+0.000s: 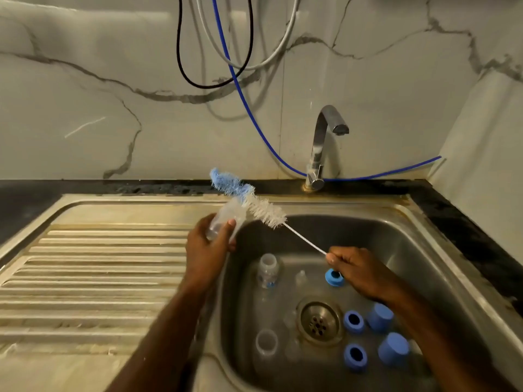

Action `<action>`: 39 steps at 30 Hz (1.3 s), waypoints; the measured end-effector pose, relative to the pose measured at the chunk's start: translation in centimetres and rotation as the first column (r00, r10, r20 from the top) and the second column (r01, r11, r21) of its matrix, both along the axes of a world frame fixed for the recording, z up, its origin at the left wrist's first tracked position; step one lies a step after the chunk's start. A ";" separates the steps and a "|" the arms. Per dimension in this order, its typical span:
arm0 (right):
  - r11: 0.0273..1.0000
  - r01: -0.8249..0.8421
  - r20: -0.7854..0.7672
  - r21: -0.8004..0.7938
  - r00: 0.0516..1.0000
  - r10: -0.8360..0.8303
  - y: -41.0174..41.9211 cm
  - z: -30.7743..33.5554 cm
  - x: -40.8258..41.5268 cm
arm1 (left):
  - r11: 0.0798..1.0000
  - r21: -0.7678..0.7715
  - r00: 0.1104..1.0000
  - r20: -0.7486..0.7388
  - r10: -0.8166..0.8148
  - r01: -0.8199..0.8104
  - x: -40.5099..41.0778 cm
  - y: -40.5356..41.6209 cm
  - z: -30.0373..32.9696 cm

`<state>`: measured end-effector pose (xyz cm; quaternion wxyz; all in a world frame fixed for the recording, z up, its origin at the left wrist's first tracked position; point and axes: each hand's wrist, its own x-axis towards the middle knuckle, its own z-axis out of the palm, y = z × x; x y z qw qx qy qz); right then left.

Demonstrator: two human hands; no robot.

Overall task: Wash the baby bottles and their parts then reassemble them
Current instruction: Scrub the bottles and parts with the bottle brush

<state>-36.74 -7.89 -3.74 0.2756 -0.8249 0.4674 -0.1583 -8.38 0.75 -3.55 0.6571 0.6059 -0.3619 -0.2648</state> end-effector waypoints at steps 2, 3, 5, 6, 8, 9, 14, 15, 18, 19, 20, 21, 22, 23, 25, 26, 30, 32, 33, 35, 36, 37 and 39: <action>0.999 -0.008 0.024 -0.039 1.000 0.009 0.4 -0.3 0.7 | 0.995 0.002 0.995 0.035 -0.097 0.097 0.0 0.5 0.2; 0.997 -0.013 0.046 -0.070 0.999 0.016 0.8 -0.3 1.4 | 0.985 0.020 0.982 0.078 -0.171 0.170 -0.6 0.8 0.2; 0.995 -0.005 0.088 -0.100 0.996 0.014 1.0 -0.4 2.1 | 0.964 0.067 0.949 0.171 -0.265 0.257 -1.9 0.7 0.3; 0.996 0.006 0.104 -0.084 0.995 0.003 0.7 -0.3 1.8 | 0.964 0.074 0.947 0.181 -0.265 0.256 -2.3 0.6 0.7; 1.000 0.026 0.122 -0.008 0.992 -0.025 0.0 0.0 0.3 | 0.979 0.020 0.978 0.053 -0.202 0.201 -2.4 0.3 1.4; 0.999 0.027 0.131 0.024 0.991 -0.030 -0.2 0.0 -0.4 | 0.985 -0.001 0.985 -0.024 -0.172 0.172 -2.2 0.2 1.6; 0.997 0.033 0.115 -0.065 0.993 -0.026 0.5 -0.7 0.6 | 0.975 0.035 0.972 0.079 -0.221 0.219 -3.8 -0.3 0.0; 0.998 0.032 0.130 -0.052 0.991 -0.025 0.2 -0.7 0.6 | 0.977 0.036 0.975 0.071 -0.210 0.208 -3.8 -0.4 -0.1; 0.998 -0.009 0.127 0.066 0.992 0.000 -1.0 -0.6 -0.7 | 0.990 -0.018 0.990 0.006 -0.137 0.138 -2.6 -0.8 0.1; 0.996 -0.024 0.115 0.083 0.993 0.014 -1.1 -0.8 -1.1 | 0.990 -0.023 0.990 0.003 -0.139 0.139 -2.1 -0.8 0.1; 0.997 -0.028 0.099 0.072 0.995 0.021 -0.9 -0.9 -1.1 | 0.986 -0.013 0.986 0.022 -0.166 0.166 -2.0 -0.8 -0.1; 0.999 -0.022 0.090 0.040 0.996 0.019 -0.7 -1.0 -0.8 | 0.978 0.012 0.976 0.063 -0.207 0.206 -2.2 -0.9 -0.3; 1.000 -0.013 0.097 0.001 0.995 0.013 -0.4 -1.2 -0.2 | 0.970 0.042 0.963 0.116 -0.244 0.241 -2.7 -1.0 -0.7; 0.999 -0.002 0.110 -0.034 0.994 0.006 -0.2 -1.2 0.4 | 0.966 0.064 0.952 0.163 -0.259 0.252 -3.3 -1.3 -1.0; 0.999 0.004 0.119 -0.045 0.993 0.002 -0.3 -1.1 0.8 | 0.979 0.061 0.964 0.170 -0.203 0.195 -3.7 -1.6 -1.0; 1.000 -0.004 0.110 -0.008 0.994 0.005 -0.7 -1.1 0.4 | 0.988 0.043 0.979 0.137 -0.152 0.147 -3.5 -1.7 -0.9; 0.995 -0.026 0.089 0.098 0.996 0.018 -0.8 -1.0 -1.3 | 0.991 0.064 0.987 0.099 -0.125 0.119 -1.9 -1.3 -1.0; 1.000 -0.009 0.099 0.006 0.995 0.008 -0.1 -1.0 0.0 | 0.973 0.096 0.960 0.171 -0.223 0.209 -3.0 -1.4 -1.2; 0.999 0.000 0.115 -0.044 0.993 0.005 0.1 -1.0 0.8 | 0.969 0.090 0.949 0.199 -0.245 0.231 -3.7 -1.5 -1.4; 0.998 0.001 0.125 -0.063 0.992 0.007 0.1 -0.9 1.1 | 0.974 0.062 0.960 0.166 -0.224 0.216 -4.1 -1.6 -1.4; 1.000 -0.006 0.117 -0.028 0.993 0.009 -0.3 -0.8 0.5 | 0.980 0.034 0.976 0.090 -0.201 0.198 -3.7 -1.7 -1.3; 1.000 -0.012 0.109 0.022 0.994 0.010 -0.6 -0.7 -0.4 | 0.984 0.001 0.984 -0.033 -0.176 0.176 -3.1 -1.6 -1.0; 0.995 -0.015 0.128 0.103 0.992 0.001 -0.9 -0.7 -1.8 | 0.988 -0.042 0.937 -0.313 -0.154 0.149 -1.9 -1.4 -0.2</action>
